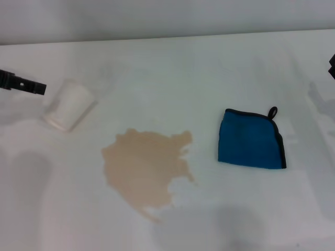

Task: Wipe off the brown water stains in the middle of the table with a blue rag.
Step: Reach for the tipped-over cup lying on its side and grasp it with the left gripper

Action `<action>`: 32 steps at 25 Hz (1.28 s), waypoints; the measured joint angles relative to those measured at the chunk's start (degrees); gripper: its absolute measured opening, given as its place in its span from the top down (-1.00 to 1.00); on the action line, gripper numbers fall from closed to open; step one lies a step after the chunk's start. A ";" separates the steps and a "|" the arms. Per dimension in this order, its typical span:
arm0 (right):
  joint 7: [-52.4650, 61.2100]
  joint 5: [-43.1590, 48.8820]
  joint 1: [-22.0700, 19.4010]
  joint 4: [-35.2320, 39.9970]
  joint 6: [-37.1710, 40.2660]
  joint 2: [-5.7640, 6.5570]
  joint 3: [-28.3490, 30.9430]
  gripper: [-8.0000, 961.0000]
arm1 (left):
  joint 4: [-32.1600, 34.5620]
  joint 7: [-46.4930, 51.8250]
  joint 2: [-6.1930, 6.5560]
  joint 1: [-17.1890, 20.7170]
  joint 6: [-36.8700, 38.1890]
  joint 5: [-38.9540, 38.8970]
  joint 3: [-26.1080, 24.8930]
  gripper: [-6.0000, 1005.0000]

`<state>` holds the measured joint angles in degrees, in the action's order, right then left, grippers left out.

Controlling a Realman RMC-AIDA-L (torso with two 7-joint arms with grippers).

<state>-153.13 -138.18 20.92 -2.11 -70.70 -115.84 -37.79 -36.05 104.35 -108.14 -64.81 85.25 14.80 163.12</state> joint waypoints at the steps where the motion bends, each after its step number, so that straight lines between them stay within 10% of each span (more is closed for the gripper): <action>1: 0.43 0.00 0.00 0.00 -0.06 -0.02 0.00 -0.80 | 0.00 0.24 -0.52 -0.63 -0.79 1.41 0.00 -0.77; 32: 1.26 -0.13 0.00 -0.53 -0.15 -0.09 0.03 -0.80 | 5.26 -0.55 -6.44 -0.09 -15.03 2.68 0.00 -0.77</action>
<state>-151.87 -138.31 20.91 -2.64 -70.84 -115.93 -37.76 -30.79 103.79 -114.58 -64.90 70.22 17.48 163.12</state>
